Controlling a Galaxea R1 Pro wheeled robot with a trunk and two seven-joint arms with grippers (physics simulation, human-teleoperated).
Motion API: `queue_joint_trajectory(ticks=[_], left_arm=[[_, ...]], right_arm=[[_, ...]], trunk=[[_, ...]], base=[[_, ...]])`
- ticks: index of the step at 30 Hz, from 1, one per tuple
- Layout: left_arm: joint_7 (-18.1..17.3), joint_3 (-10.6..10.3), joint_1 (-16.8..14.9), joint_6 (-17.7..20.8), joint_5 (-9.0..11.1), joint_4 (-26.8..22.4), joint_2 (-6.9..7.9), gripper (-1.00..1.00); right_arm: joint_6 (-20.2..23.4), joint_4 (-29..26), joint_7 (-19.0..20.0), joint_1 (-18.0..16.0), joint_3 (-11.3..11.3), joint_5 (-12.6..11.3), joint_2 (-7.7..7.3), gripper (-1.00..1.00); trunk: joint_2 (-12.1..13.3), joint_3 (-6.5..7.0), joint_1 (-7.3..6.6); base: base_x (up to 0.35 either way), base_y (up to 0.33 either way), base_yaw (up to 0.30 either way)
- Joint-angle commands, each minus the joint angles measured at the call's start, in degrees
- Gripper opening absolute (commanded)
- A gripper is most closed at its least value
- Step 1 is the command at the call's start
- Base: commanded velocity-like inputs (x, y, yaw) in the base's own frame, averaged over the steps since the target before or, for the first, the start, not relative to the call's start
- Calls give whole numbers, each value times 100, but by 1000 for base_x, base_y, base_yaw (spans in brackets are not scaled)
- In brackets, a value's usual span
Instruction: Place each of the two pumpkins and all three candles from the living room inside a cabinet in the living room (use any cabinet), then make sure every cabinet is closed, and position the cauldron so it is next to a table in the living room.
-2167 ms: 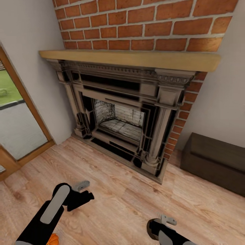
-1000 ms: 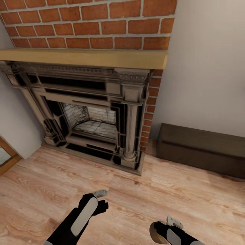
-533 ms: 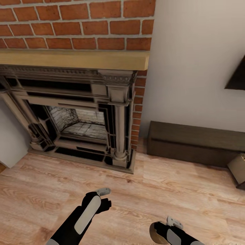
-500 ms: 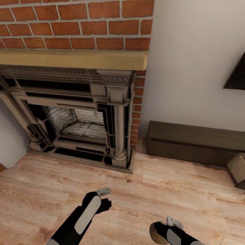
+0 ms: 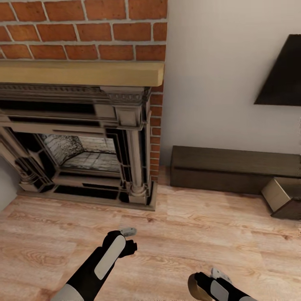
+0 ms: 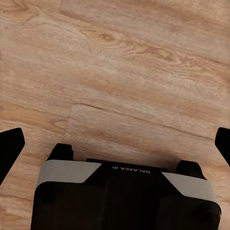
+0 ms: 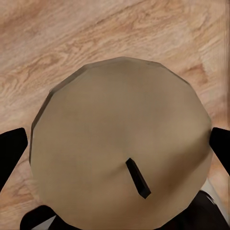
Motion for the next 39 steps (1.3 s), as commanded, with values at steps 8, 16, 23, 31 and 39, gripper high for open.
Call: queue_joint_trajectory(ticks=[8,16,23,31,39], left_arm=[[58,-32,-6,2,60,29,-18,100],[64,-42,-2,1,59,31,-56,100],[66,-105,-2,1,58,31,-65,100],[66,-178,-2,1,61,31,-63,100],[60,-173,-2,-11,54,-32,-46,100]], right_arm=[[28,-18,-39,-1,42,-45,-19,-100],[30,-18,-39,-1,42,-54,-21,-100],[13,-21,-37,-1,50,-35,-57,-100],[4,-22,40,-1,50,-26,-63,-100],[12,-9,251,-1,50,-28,-70,-100]], trunk=[[318,77,-176],[638,171,-351],[919,253,-505],[1120,294,-615],[1120,282,-615]], base=[[0,0,-164],[0,0,-160],[0,0,-160],[0,0,-158],[0,0,-35]])
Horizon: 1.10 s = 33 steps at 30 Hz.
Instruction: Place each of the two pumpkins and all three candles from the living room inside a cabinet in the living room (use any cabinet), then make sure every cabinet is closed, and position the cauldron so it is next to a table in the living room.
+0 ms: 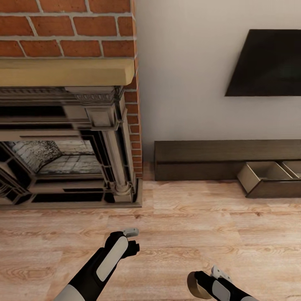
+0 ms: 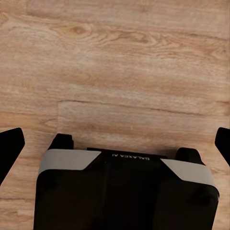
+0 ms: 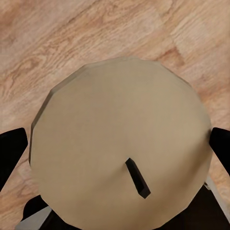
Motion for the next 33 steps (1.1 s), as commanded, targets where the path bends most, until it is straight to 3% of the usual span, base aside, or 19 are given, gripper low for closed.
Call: queue_joint_trajectory(ticks=[1,12,26,33], left_arm=[[62,-9,-5,-5,53,-12,4,100],[67,-26,-5,-29,61,-14,11,100],[64,-40,-5,-30,61,16,10,100],[63,-35,-5,-30,59,-6,8,100]], right_arm=[[28,-19,-35,-1,41,-32,-4,-100],[30,-20,-29,-1,41,-37,1,-100],[36,-19,-23,-1,41,-49,-6,-100],[37,-19,-21,-1,41,-50,-7,-100]], trunk=[[-6,-7,1],[-6,-7,1],[-6,-7,1],[-6,-27,1]], base=[[0,0,-3],[13,0,0],[273,-31,0],[107,-86,-117]])
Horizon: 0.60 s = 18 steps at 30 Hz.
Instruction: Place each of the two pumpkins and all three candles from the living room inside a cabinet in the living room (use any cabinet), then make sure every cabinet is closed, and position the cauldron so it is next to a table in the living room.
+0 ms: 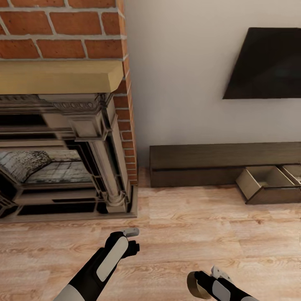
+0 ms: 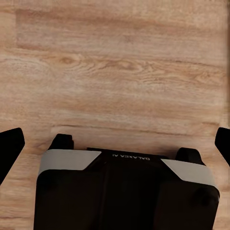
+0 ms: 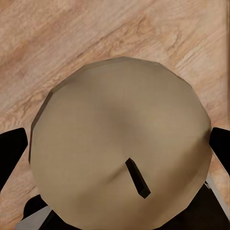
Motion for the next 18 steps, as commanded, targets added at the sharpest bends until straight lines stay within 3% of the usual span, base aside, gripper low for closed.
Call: queue_joint_trajectory(ticks=[1,18], left_arm=[[61,-8,-4,3,55,-16,2,100],[46,-4,-3,6,54,-31,2,100]], right_arm=[[27,-18,-36,-2,41,-32,-4,-100],[24,-18,-36,-2,41,-32,-4,-100]], trunk=[[-6,-11,2],[-6,-97,2]], base=[[21,-18,-209],[2,-2,-232]])
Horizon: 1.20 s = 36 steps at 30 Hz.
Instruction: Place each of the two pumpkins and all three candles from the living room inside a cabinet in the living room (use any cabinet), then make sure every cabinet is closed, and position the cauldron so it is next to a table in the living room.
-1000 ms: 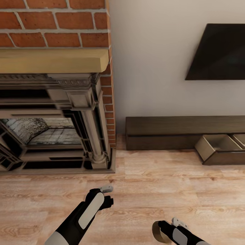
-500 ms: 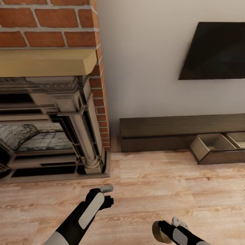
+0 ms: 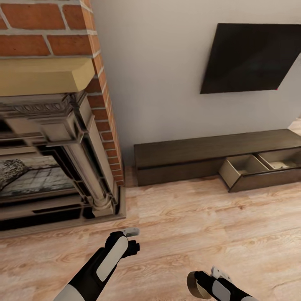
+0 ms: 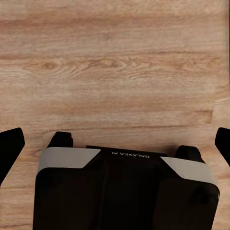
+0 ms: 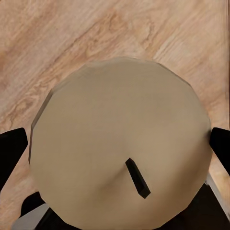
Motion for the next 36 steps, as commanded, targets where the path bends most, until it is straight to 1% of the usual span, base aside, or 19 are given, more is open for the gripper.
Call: queue_joint_trajectory(ticks=[1,36], left_arm=[[59,-9,-4,3,55,-5,2,100],[66,-18,-4,7,62,37,-6,100]], right_arm=[[27,-18,-35,-2,40,-31,-4,-100],[31,-9,-18,-2,40,-36,-6,-100]], trunk=[[-7,-12,1],[-7,-191,1]], base=[[0,0,-235],[0,0,-237]])
